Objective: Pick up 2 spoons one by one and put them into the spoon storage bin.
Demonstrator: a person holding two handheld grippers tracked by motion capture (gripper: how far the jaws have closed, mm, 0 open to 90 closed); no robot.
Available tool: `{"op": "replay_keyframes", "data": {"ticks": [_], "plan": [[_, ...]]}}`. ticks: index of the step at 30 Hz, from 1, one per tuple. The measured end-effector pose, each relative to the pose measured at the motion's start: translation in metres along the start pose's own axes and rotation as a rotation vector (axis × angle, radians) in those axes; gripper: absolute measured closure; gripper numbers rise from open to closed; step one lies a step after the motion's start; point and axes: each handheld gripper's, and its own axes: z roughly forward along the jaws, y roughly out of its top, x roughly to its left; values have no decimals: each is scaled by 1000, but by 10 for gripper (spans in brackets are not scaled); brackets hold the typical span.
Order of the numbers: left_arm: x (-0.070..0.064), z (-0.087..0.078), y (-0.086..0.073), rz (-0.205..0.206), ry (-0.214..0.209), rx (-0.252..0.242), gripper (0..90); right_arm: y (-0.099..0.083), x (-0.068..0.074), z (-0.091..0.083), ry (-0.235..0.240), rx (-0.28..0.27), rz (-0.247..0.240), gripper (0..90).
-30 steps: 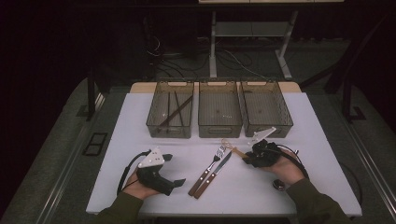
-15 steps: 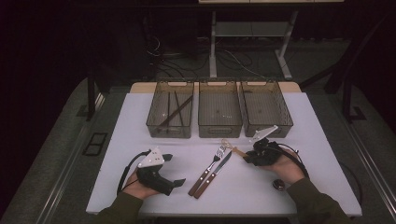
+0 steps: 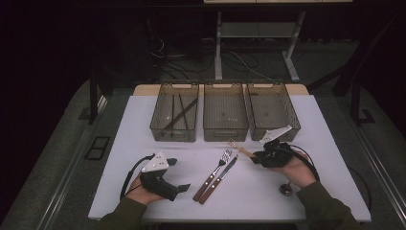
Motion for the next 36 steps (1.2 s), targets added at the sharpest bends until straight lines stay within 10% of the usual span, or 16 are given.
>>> {"op": "replay_keyframes", "data": {"ticks": [36], "plan": [[0, 1, 0, -4, -1, 4, 0, 32, -14, -38, 6, -189, 53, 736]]}}
